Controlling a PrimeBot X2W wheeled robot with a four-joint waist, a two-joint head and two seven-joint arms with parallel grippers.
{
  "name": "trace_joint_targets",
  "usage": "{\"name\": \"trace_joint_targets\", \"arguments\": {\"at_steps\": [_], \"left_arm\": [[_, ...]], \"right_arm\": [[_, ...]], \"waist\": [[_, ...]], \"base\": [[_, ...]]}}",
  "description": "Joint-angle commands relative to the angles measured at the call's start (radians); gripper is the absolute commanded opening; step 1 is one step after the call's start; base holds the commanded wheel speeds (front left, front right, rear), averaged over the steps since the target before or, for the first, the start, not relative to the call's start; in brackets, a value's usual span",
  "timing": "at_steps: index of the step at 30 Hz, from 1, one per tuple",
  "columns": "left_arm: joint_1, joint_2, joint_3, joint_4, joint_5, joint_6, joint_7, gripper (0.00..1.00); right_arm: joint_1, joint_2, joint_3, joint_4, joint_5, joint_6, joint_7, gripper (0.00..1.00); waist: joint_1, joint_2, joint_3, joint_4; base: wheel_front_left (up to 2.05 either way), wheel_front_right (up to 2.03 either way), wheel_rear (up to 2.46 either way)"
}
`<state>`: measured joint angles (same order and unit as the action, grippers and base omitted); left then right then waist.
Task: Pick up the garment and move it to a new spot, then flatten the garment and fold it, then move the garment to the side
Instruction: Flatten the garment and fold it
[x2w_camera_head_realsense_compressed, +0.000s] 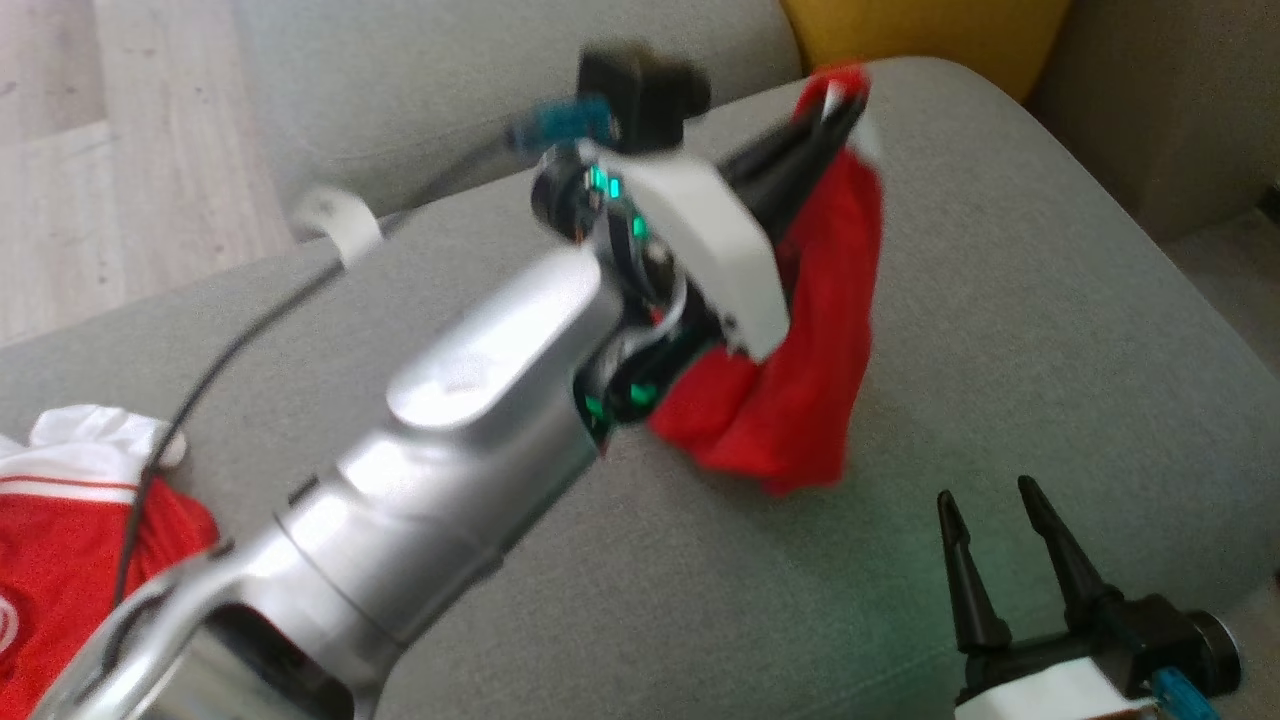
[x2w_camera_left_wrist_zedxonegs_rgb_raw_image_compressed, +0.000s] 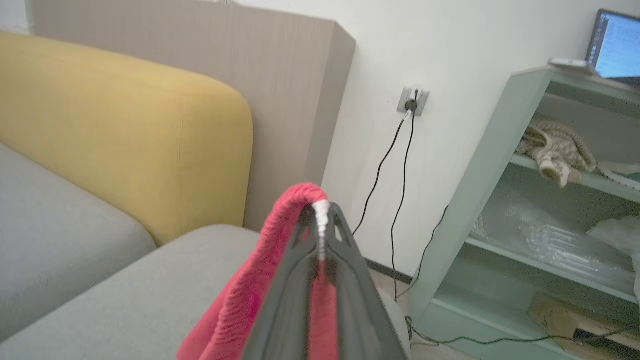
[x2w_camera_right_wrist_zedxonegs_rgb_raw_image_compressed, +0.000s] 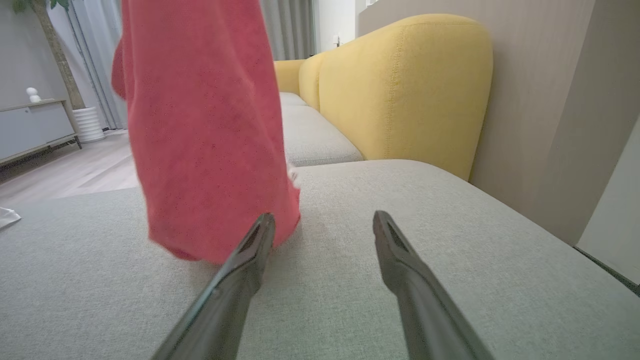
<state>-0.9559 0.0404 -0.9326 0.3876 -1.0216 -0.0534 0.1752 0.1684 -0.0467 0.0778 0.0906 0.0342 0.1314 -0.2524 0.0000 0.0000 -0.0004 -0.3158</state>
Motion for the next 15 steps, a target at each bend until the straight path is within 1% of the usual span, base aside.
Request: {"name": "trace_joint_targets", "arguments": {"at_steps": [1, 3, 5, 8, 11, 13, 15], "left_arm": [[-0.062, 0.015, 0.058, -0.031, -0.017, -0.009, 0.012, 0.00], [-0.065, 0.025, 0.068, -0.038, -0.026, -0.011, 0.017, 0.00], [-0.039, 0.059, 0.075, -0.057, -0.041, -0.007, 0.028, 0.00], [0.064, 0.136, 0.059, -0.097, -0.043, 0.015, 0.039, 0.00], [0.217, 0.219, 0.048, -0.134, -0.056, 0.049, 0.018, 0.00], [0.312, 0.269, 0.045, -0.150, -0.061, 0.070, -0.006, 0.00], [0.388, 0.308, 0.050, -0.158, -0.061, 0.087, -0.043, 0.00]], "right_arm": [[-0.028, -0.005, 0.022, -0.031, 0.004, -0.001, -0.009, 1.00], [-0.025, -0.004, 0.022, -0.034, 0.006, -0.001, -0.009, 1.00], [-0.019, -0.004, 0.019, -0.039, 0.007, -0.001, -0.009, 1.00], [-0.011, -0.004, 0.015, -0.044, 0.003, -0.001, -0.009, 1.00], [-0.005, -0.004, 0.011, -0.044, 0.012, -0.001, -0.009, 1.00], [-0.008, -0.004, 0.004, -0.040, 0.041, -0.001, -0.009, 1.00], [-0.018, -0.004, -0.011, -0.027, 0.081, -0.001, -0.009, 1.00]], "waist": [[0.0000, 0.0000, -0.016, 0.022], [0.0000, 0.0000, -0.019, 0.031], [0.0000, 0.0000, -0.023, 0.052], [0.0000, 0.0000, -0.017, 0.093], [0.0000, 0.0000, 0.001, 0.143], [0.0000, 0.0000, 0.020, 0.174], [0.0000, 0.0000, 0.042, 0.208]], "base": [[0.00, 0.00, 0.00], [0.00, 0.00, 0.00], [0.00, 0.00, 0.00], [0.00, 0.00, 0.00], [0.00, 0.00, 0.00], [0.00, 0.00, 0.00], [0.00, 0.00, 0.00]]}}
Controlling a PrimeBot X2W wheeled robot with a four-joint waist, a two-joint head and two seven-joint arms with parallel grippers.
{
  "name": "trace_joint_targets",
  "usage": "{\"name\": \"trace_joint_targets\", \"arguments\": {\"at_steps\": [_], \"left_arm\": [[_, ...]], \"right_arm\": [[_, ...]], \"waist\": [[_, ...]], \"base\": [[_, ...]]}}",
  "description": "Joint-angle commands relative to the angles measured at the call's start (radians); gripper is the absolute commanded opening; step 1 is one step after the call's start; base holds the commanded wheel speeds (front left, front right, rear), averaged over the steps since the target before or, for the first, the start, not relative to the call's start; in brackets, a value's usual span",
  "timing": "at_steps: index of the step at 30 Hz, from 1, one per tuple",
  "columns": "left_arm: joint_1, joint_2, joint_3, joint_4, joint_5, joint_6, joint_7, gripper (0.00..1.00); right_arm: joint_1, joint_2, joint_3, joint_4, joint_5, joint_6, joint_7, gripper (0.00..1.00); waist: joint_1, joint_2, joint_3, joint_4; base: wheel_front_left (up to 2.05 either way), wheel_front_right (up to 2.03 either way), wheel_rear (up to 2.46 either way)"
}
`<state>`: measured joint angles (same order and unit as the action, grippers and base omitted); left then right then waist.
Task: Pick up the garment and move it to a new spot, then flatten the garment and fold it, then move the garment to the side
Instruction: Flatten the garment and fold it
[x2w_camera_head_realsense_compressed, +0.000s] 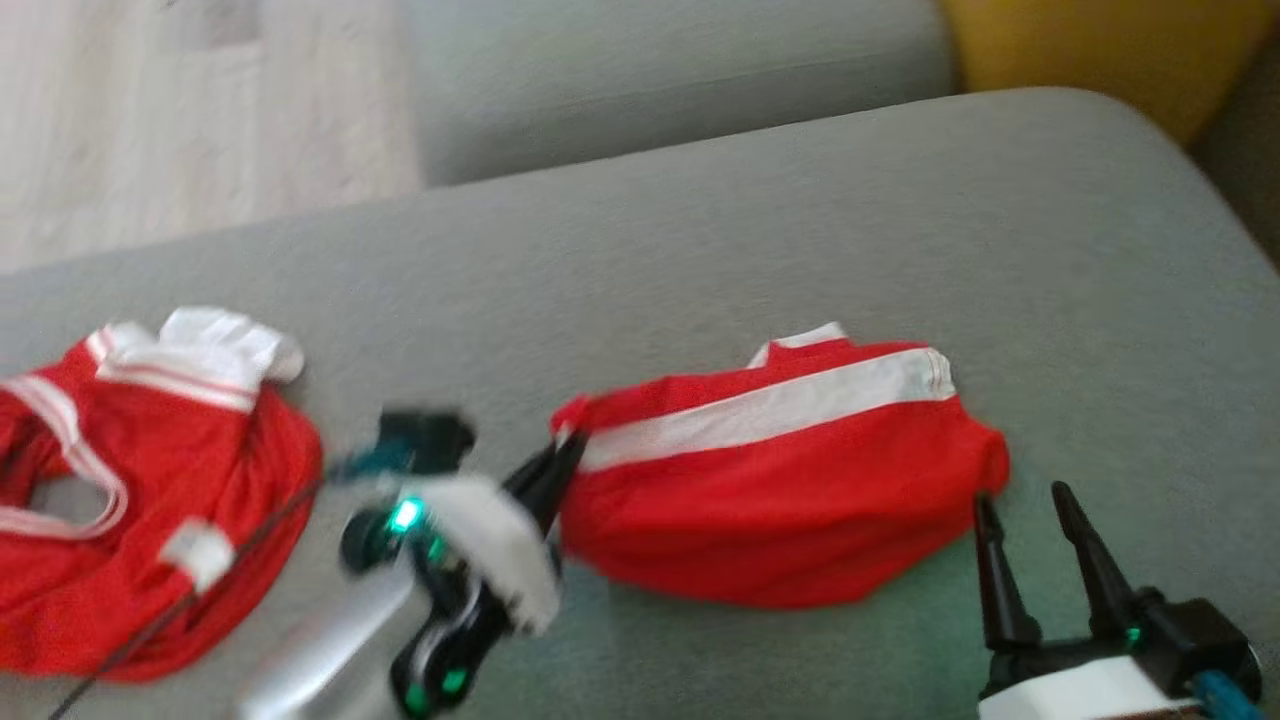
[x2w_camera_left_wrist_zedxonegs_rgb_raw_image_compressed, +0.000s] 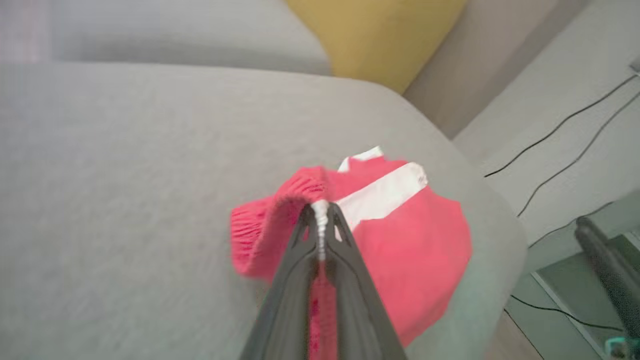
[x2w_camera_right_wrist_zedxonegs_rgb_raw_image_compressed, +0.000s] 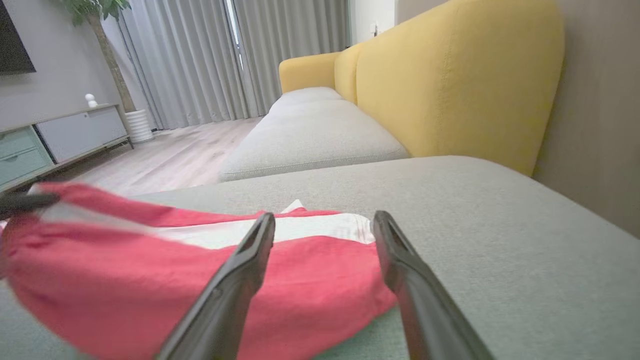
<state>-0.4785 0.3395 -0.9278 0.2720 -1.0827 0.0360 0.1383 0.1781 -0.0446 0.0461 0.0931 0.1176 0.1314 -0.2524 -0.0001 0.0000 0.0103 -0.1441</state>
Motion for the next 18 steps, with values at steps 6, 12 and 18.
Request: {"name": "trace_joint_targets", "arguments": {"at_steps": [6, 12, 18], "left_arm": [[-0.005, 0.049, 0.061, -0.018, 0.039, -0.012, -0.144, 0.00], [-0.015, 0.036, 0.057, 0.032, 0.082, -0.026, -0.214, 0.00], [-0.042, 0.018, 0.057, 0.079, 0.099, -0.032, -0.241, 0.00]], "right_arm": [[-0.122, -0.041, -0.003, 0.093, 0.106, -0.001, -0.009, 1.00], [-0.292, -0.141, 0.042, 0.302, 0.223, -0.001, 0.031, 1.00], [-0.406, -0.205, 0.163, 0.419, 0.366, -0.001, 0.117, 1.00]], "waist": [[0.0001, 0.0000, 0.084, 0.122], [0.0001, 0.0000, 0.114, 0.173], [0.0001, 0.0000, 0.119, 0.208]], "base": [[0.00, 0.00, 0.00], [0.00, 0.00, 0.00], [0.00, 0.00, 0.00]]}}
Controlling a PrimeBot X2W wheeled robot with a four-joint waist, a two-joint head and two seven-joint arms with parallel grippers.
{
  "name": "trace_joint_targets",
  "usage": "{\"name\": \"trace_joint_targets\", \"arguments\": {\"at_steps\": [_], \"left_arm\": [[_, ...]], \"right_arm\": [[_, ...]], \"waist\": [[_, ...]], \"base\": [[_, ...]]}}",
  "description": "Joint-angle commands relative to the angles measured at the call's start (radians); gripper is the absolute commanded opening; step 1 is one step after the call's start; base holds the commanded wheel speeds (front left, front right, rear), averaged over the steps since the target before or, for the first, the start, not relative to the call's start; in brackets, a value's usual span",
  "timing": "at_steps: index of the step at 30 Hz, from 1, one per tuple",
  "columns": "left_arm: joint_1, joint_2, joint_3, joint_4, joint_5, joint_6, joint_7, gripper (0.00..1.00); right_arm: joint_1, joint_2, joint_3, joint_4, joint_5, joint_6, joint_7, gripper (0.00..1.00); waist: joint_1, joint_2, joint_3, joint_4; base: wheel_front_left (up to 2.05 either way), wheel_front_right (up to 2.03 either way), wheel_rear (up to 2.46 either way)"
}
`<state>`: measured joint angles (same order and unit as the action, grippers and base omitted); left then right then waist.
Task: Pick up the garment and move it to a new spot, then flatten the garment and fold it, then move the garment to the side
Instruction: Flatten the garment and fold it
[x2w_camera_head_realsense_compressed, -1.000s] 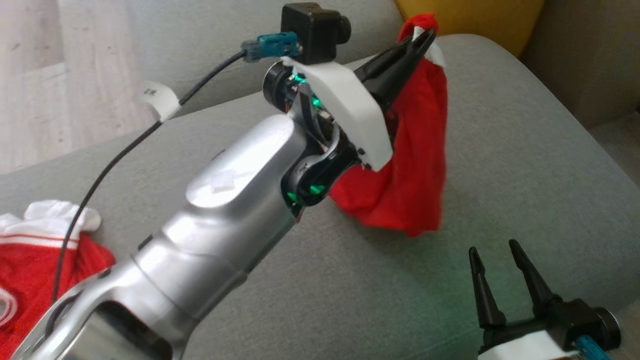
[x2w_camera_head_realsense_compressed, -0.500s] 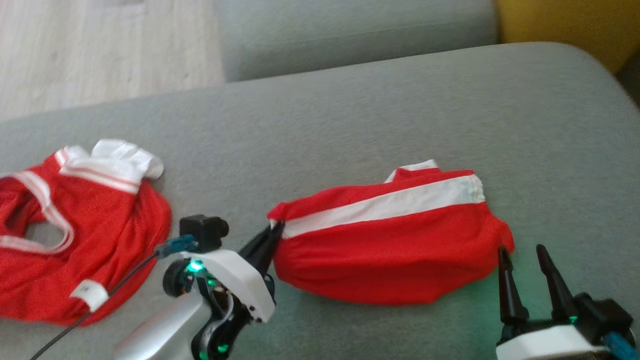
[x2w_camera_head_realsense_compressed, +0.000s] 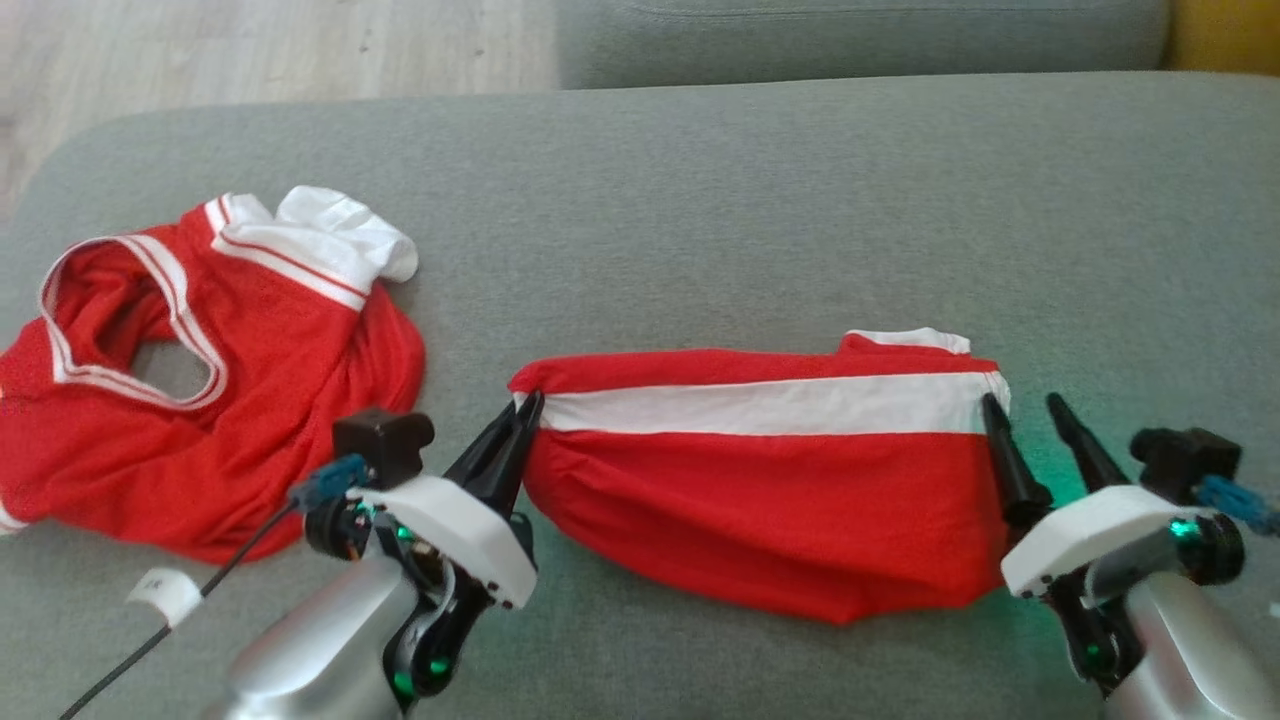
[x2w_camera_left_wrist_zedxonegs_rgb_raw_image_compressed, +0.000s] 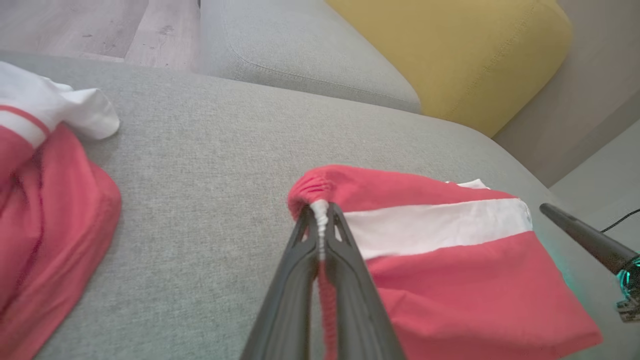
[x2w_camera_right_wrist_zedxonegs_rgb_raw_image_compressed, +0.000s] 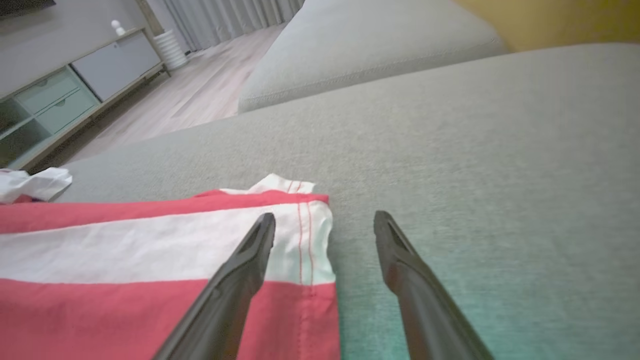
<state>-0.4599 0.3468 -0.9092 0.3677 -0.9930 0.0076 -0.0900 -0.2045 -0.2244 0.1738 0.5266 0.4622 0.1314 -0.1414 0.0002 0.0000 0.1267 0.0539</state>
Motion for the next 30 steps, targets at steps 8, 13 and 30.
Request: {"name": "trace_joint_targets", "arguments": {"at_steps": [8, 13, 30], "left_arm": [[-0.077, -0.013, 0.028, 0.024, 0.014, -0.016, -0.022, 0.00], [-0.082, -0.019, 0.024, 0.037, 0.015, -0.021, -0.024, 0.00], [-0.535, -0.058, 0.101, 0.069, 0.164, -0.052, -0.116, 0.00]], "right_arm": [[-0.077, -0.077, 0.177, 0.050, 0.187, -0.001, 0.053, 0.87], [-0.107, -0.108, 0.230, 0.068, 0.233, -0.001, 0.011, 0.00], [-0.504, -0.290, 0.177, -0.041, 0.283, -0.001, -0.108, 0.00]], "waist": [[-0.0002, 0.0000, 0.002, 0.033], [-0.0002, 0.0000, 0.005, 0.036], [-0.0002, 0.0000, 0.140, -0.050]], "base": [[0.00, 0.00, 0.00], [0.00, 0.00, 0.00], [0.00, 0.00, 0.00]]}}
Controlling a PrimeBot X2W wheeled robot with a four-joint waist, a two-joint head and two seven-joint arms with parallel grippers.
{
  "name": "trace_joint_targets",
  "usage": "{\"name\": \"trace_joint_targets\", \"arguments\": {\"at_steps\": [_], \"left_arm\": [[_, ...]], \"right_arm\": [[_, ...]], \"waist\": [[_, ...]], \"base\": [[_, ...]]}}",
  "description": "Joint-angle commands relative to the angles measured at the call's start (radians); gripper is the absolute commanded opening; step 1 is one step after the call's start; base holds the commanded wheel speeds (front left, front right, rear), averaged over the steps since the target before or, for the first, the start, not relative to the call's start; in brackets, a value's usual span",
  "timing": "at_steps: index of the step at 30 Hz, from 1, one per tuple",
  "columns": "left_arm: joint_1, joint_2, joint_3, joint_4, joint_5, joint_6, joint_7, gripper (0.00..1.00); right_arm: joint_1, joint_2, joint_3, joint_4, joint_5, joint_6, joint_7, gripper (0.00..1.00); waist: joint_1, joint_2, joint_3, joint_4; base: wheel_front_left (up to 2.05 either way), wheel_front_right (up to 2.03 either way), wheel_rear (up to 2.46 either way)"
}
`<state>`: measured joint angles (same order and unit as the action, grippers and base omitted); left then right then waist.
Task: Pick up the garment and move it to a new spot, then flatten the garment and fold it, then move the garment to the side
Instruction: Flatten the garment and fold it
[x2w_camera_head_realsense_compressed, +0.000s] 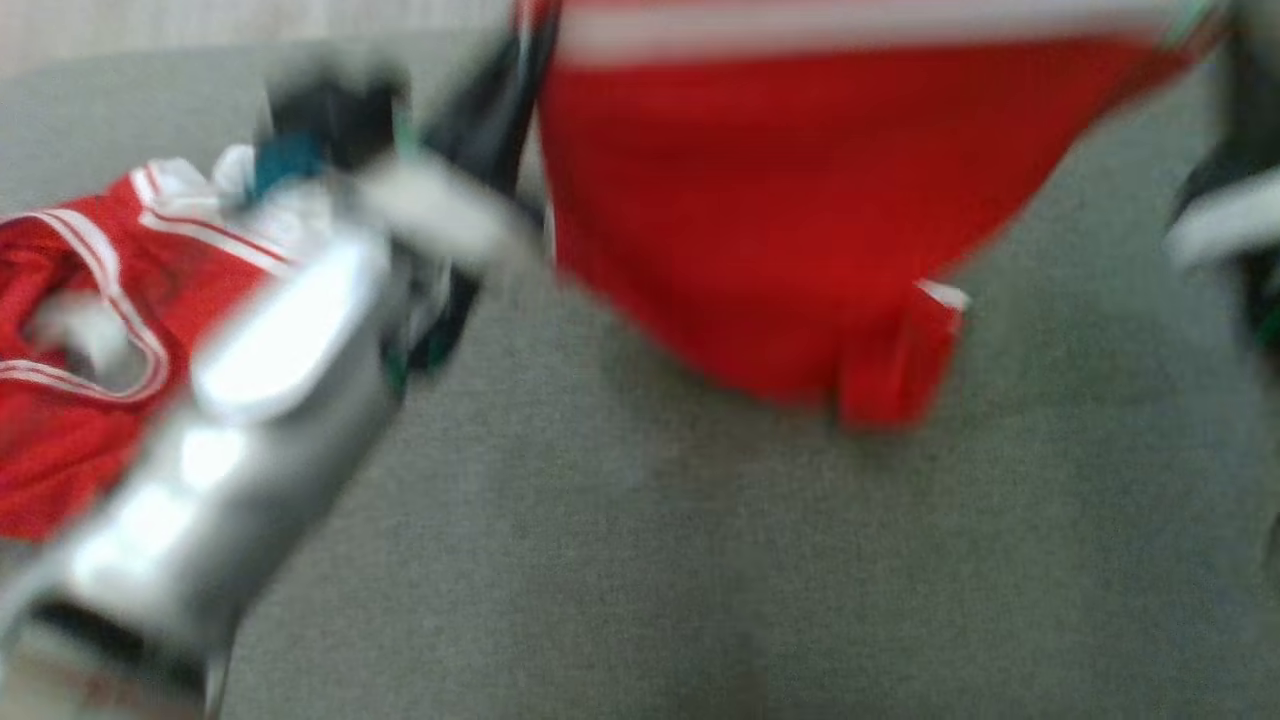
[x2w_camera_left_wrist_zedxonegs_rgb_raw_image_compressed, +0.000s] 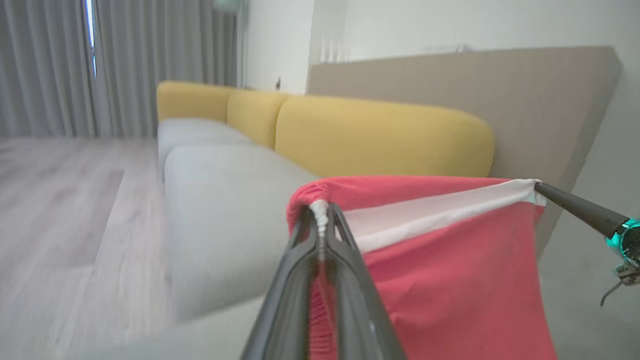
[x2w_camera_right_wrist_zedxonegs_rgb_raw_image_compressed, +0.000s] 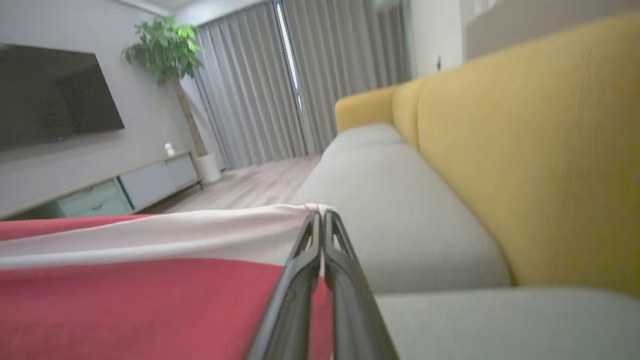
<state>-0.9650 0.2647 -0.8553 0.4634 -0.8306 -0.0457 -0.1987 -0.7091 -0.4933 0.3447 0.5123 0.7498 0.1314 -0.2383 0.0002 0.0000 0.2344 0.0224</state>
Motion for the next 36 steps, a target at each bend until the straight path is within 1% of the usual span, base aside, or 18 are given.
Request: {"name": "trace_joint_targets", "arguments": {"at_steps": [1, 4, 7, 10, 13, 18, 22, 25, 27, 28, 33, 36], "left_arm": [[-0.086, 0.005, 0.054, -0.008, 0.015, -0.004, -0.015, 0.00], [-0.229, -0.053, 0.084, 0.058, 0.051, -0.015, -0.044, 0.00], [-0.309, -0.098, 0.118, 0.108, 0.079, -0.033, -0.060, 0.00], [-0.311, -0.125, 0.172, 0.105, 0.121, -0.048, -0.062, 0.00], [-0.226, -0.131, 0.204, 0.073, 0.178, -0.065, -0.063, 0.00], [0.020, -0.108, 0.221, -0.014, 0.282, -0.079, -0.063, 0.00], [0.277, -0.105, 0.225, -0.104, 0.361, -0.082, -0.063, 0.00], [0.448, -0.107, 0.204, -0.138, 0.414, -0.083, -0.063, 0.00], [0.545, -0.116, 0.201, -0.148, 0.427, -0.084, -0.063, 0.00], [0.545, -0.116, 0.201, -0.148, 0.427, -0.084, -0.063, 0.00], [0.720, -0.120, 0.188, -0.152, 0.431, -0.085, -0.063, 0.00], [0.784, -0.113, 0.165, -0.152, 0.418, -0.085, -0.063, 0.00]], "right_arm": [[-0.043, -0.037, -0.007, -0.035, -0.013, -0.001, -0.013, 0.00], [-0.155, -0.067, -0.040, -0.064, -0.044, -0.001, -0.017, 0.00], [-0.229, -0.083, -0.064, -0.093, -0.067, -0.001, -0.019, 0.00], [-0.246, -0.089, -0.083, -0.119, -0.088, -0.001, -0.021, 0.00], [-0.195, -0.082, -0.091, -0.152, -0.094, -0.001, -0.022, 0.00], [0.003, -0.067, -0.109, -0.200, -0.083, -0.001, -0.022, 0.00], [0.215, -0.047, -0.163, -0.234, -0.085, -0.001, -0.023, 0.00], [0.389, -0.019, -0.205, -0.272, -0.089, -0.001, -0.023, 0.00], [0.502, 0.003, -0.229, -0.301, -0.093, -0.001, -0.013, 0.00], [0.502, 0.003, -0.229, -0.301, -0.093, -0.001, -0.013, 0.00], [0.724, 0.044, -0.277, -0.383, -0.102, -0.001, 0.040, 0.00], [0.821, 0.061, -0.338, -0.442, -0.116, -0.001, 0.070, 0.00]], "waist": [[-0.0002, 0.0000, 0.044, -0.023], [-0.0002, 0.0000, 0.070, -0.040], [-0.0002, 0.0000, 0.079, -0.054], [-0.0002, 0.0000, 0.079, -0.066], [-0.0002, 0.0000, 0.078, -0.075], [-0.0002, 0.0000, 0.067, -0.078], [-0.0002, 0.0000, 0.034, -0.066], [-0.0002, 0.0000, -0.001, -0.057], [-0.0002, 0.0000, -0.028, -0.053], [-0.0002, 0.0000, -0.028, -0.053], [-0.0002, 0.0000, -0.079, -0.056], [-0.0002, 0.0000, -0.093, -0.050]], "base": [[0.00, 0.00, 0.00], [0.00, 0.00, 0.00], [0.00, 0.00, 0.00], [0.00, 0.00, 0.00], [0.00, 0.00, 0.00], [0.00, 0.00, 0.00], [0.00, 0.00, 0.00], [0.00, 0.00, 0.00], [0.00, 0.00, 0.00], [0.00, 0.00, 0.00], [0.00, 0.00, 0.00], [0.00, 0.00, 0.00]]}}
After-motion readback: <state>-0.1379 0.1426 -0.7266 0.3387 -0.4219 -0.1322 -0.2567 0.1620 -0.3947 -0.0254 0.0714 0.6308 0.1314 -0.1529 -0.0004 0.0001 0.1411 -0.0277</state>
